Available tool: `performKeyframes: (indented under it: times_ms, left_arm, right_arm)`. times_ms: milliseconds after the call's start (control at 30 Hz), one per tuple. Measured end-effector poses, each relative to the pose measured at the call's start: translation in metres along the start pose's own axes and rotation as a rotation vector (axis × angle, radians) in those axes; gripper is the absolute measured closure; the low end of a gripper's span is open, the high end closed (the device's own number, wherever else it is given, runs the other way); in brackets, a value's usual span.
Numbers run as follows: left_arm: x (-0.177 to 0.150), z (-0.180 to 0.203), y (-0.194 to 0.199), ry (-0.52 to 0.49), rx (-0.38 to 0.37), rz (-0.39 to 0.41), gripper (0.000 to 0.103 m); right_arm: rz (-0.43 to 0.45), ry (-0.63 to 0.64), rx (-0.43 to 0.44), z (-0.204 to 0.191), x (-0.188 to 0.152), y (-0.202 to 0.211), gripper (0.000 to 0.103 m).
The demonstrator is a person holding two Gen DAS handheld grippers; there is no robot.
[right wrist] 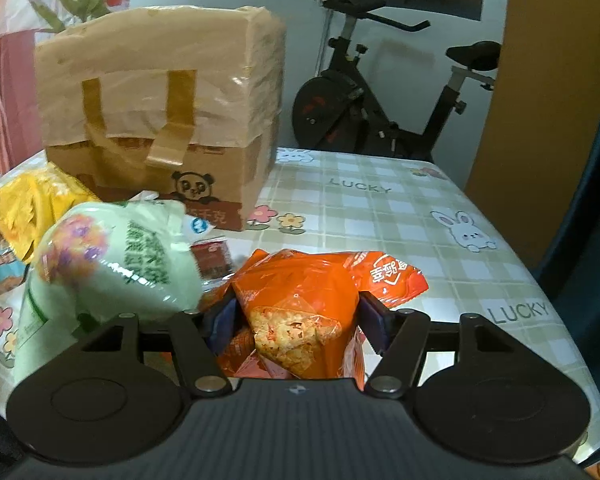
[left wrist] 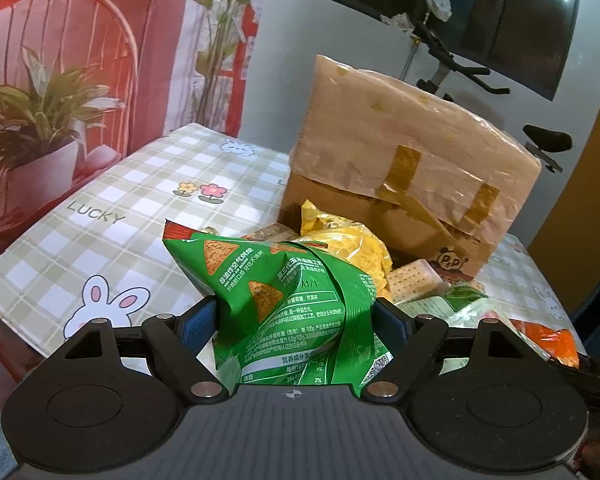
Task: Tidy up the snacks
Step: 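Lift and carry the green and orange bags toward the paper-lined box with both tools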
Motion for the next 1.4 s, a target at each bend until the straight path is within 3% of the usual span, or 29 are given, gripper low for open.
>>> performKeyframes:
  times_ms: [633,1400]
  left_arm:
    - [0.008,0.0,0.011,-0.011,0.024,0.064,0.019]
    - [0.025,0.0,0.019,-0.037,0.033,0.144,0.019]
  right_arm:
    - [0.048,-0.023,-0.011,0.007,0.007,0.008,0.038]
    - [0.171,-0.067,-0.022,0.017,0.026,0.027,0.038]
Point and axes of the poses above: each gripper's, at about its wrist camera, not at the fingertips, and y roughly against the way its jaws point, z to its right, x to its top, the point moved 8 cm from there along -y, roughly the way its jaws point, and after that the axes turned 7 degrees about -y, right-handed, at the moved point
